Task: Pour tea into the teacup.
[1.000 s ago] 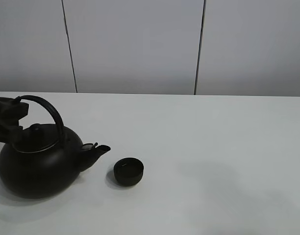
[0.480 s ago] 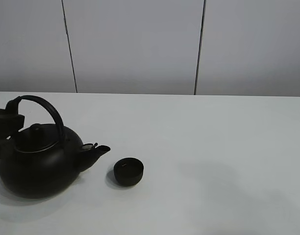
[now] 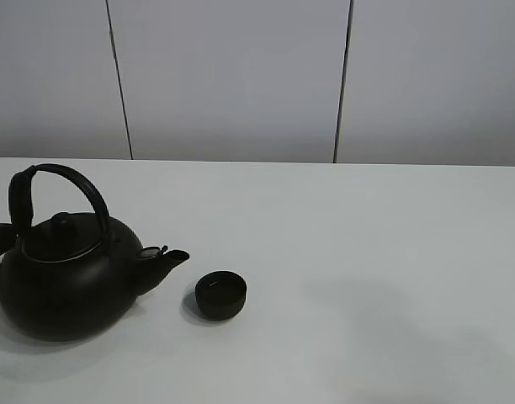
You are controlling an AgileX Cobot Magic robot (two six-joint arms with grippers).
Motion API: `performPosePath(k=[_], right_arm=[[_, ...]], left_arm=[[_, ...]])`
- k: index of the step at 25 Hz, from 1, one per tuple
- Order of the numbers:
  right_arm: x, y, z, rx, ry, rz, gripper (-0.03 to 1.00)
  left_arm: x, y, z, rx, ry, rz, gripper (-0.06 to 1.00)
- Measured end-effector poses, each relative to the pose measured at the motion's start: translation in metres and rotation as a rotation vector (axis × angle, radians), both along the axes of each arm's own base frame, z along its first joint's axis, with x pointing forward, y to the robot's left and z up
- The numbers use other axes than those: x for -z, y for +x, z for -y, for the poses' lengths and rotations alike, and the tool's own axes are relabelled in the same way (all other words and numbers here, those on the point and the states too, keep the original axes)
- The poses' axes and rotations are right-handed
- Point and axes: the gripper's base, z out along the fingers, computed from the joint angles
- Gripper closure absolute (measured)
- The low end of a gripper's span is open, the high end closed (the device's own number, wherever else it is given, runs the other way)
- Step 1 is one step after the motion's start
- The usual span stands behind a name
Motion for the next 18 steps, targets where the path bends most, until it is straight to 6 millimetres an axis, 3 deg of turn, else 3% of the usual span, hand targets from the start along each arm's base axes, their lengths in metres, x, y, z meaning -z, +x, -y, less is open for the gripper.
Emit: performPosePath(k=[12,18], right_arm=[[0.0,0.0,0.0,0.0,0.0,0.0,0.5],[0.0,0.0,0.0,0.0,0.0,0.0,0.5]], left_arm=[[-0.019,0.005,-0.023,-0.226,-0.084,0.076,0.66],[-0.032,0.03,-0.022,-0.24,-0.154,0.114,0.66]])
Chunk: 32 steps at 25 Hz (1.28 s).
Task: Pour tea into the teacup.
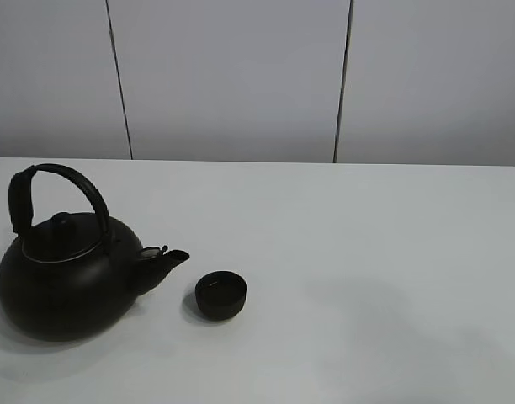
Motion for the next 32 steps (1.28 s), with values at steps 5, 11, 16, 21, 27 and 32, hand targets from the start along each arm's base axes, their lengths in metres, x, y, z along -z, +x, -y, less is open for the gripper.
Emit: performPosePath(k=[5,11,16,21,27,32], right_arm=[[0.0,0.0,0.0,0.0,0.0,0.0,0.5],[0.0,0.0,0.0,0.0,0.0,0.0,0.5],[0.0,0.0,0.0,0.0,0.0,0.0,0.5],[0.0,0.0,0.0,0.0,0.0,0.0,0.5],[0.0,0.0,0.0,0.0,0.0,0.0,0.5],[0.0,0.0,0.0,0.0,0.0,0.0,0.5]], left_arm=[[-0.011,0.023,-0.007,-0.031,0.0,0.019,0.66],[-0.021,0.037,-0.004,0.018,0.024,0.048,0.66],[-0.024,0.049,-0.002,0.046,0.042,-0.002,0.66],[-0.022,0.055,0.003,0.078,-0.017,-0.117,0.66],[-0.066,0.056,-0.001,0.019,-0.038,-0.256,0.66],[-0.139,0.046,-0.01,-0.067,-0.01,-0.194,0.66]])
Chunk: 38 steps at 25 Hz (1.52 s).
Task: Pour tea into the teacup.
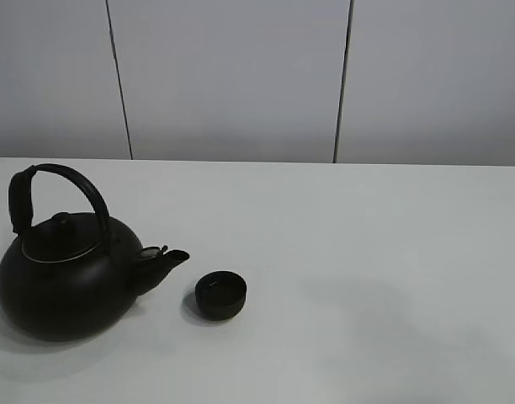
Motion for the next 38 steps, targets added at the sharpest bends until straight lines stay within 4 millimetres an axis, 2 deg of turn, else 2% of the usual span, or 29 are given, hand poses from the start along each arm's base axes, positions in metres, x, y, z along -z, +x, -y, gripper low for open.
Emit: performPosePath(k=[5,8,16,19,23,26,30,34,38], right_arm=[[0.0,0.0,0.0,0.0,0.0,0.0,0.5],[0.0,0.0,0.0,0.0,0.0,0.0,0.5],[0.0,0.0,0.0,0.0,0.0,0.0,0.5],[0.0,0.0,0.0,0.0,0.0,0.0,0.5],[0.0,0.0,0.0,0.0,0.0,0.0,0.5],[0.0,0.0,0.0,0.0,0.0,0.0,0.5],[0.0,0.0,0.0,0.0,0.0,0.0,0.5],[0.0,0.0,0.0,0.0,0.0,0.0,0.5],[0.0,0.0,0.0,0.0,0.0,0.0,0.5]], left_arm=[[-0.075,-0.032,-0.012,-0.09,0.06,0.052,0.66],[-0.1,-0.056,-0.019,-0.108,0.143,0.04,0.66],[-0.139,-0.137,-0.035,-0.173,0.238,0.06,0.66],[-0.151,-0.179,-0.034,-0.181,0.236,0.116,0.66],[-0.154,-0.239,-0.027,-0.126,0.225,0.186,0.67],[-0.147,-0.279,-0.018,-0.038,0.199,0.202,0.68],[-0.133,-0.321,-0.007,0.061,0.171,0.213,0.74],[-0.11,-0.343,-0.005,0.088,0.168,0.14,0.76],[-0.076,-0.341,-0.004,0.091,0.128,0.078,0.76]])
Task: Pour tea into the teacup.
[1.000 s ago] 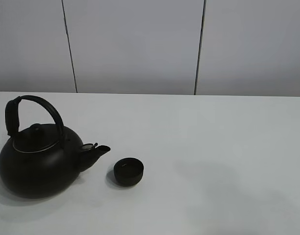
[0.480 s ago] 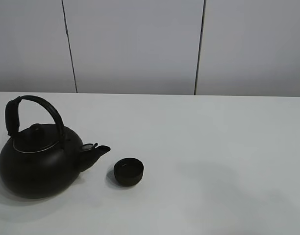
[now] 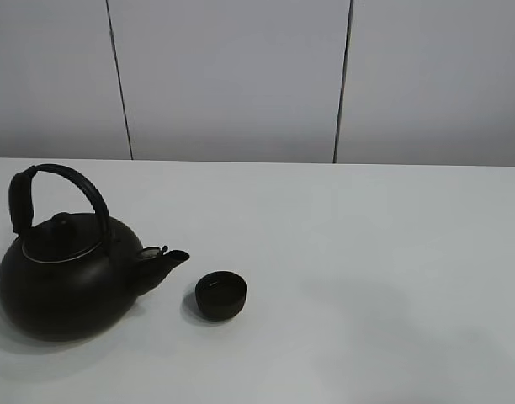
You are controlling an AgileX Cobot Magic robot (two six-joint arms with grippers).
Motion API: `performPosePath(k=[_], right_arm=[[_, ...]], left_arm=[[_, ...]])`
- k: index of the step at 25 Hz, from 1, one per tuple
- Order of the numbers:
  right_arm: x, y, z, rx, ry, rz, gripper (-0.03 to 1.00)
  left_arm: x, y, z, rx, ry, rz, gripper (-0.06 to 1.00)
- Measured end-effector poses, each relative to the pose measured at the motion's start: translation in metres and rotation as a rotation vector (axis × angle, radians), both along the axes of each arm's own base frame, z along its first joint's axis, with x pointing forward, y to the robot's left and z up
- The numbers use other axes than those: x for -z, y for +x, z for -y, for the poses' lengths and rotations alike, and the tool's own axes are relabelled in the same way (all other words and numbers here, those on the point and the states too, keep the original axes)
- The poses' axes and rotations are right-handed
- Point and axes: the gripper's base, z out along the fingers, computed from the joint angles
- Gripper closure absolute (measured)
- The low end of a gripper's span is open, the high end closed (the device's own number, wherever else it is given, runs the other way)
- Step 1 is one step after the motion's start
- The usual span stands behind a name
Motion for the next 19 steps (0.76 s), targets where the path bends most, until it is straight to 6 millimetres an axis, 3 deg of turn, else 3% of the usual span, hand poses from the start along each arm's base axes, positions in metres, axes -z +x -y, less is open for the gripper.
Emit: performPosePath(k=[6,15,19], right_arm=[[0.0,0.0,0.0,0.0,0.0,0.0,0.5],[0.0,0.0,0.0,0.0,0.0,0.0,0.5],[0.0,0.0,0.0,0.0,0.0,-0.001,0.5]], left_arm=[[0.057,0.025,-0.001,-0.006,-0.019,-0.141,0.76],[0.092,0.052,-0.001,-0.008,-0.037,-0.201,0.76],[0.094,0.053,-0.001,-0.008,-0.028,-0.205,0.76]])
